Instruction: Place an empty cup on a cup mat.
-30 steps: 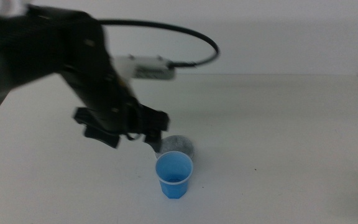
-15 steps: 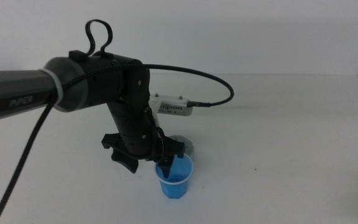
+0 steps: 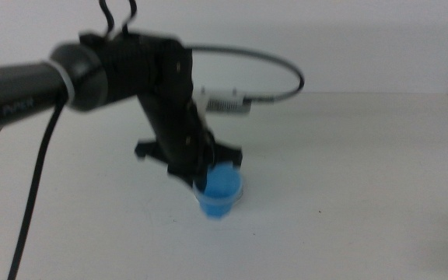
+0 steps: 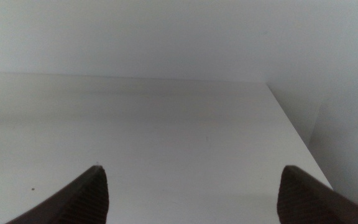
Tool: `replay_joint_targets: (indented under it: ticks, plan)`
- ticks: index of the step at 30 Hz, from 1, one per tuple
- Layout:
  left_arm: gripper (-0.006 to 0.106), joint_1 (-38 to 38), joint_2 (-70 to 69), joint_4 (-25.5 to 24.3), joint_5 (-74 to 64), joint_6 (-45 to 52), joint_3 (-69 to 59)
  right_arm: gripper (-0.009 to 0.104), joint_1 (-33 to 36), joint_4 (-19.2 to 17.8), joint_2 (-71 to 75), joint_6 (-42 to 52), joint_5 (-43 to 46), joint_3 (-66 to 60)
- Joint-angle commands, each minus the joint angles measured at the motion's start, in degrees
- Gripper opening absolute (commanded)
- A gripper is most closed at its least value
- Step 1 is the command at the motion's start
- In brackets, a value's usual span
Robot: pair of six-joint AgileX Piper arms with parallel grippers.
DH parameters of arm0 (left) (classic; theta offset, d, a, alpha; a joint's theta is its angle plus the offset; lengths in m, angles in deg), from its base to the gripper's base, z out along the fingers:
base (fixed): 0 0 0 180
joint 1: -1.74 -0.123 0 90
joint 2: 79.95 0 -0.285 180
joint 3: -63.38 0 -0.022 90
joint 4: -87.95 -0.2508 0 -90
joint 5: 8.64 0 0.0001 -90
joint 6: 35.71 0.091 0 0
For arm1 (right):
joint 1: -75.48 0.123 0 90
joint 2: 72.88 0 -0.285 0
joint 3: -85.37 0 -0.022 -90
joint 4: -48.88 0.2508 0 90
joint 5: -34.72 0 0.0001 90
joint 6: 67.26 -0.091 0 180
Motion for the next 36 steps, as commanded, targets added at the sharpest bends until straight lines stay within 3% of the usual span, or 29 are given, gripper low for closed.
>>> replay_joint_targets:
  ticks: [1,11,22,27,31,36]
  plan:
    - [-0.002,0.13,0.12,-2.40,-1.80,-1.36,4.65,0.093,0.04,-0.39,0.28,0.23,0.38,-0.19]
    - [-0.002,-1.85,15.37,-4.78,-6.62,0.26,23.28,0.093,0.04,-0.39,0.28,0.23,0.38,-0.19]
    - [0.000,-2.33,17.29,-5.25,-6.62,0.26,24.11,0.093,0.04,-0.39,0.28,0.23,0.38,-0.19]
    - [0.019,-3.34,17.29,-3.11,-6.62,3.40,24.11,0.093,0.04,-0.39,0.28,0.23,0.38,-0.19]
    - [0.052,-4.28,17.05,1.07,-6.62,7.98,24.11,0.093,0.04,-0.39,0.28,0.23,0.38,-0.19]
    - [0.094,-4.41,12.17,1.18,-6.62,7.27,22.18,0.093,0.04,-0.39,0.28,0.23,0.38,-0.19]
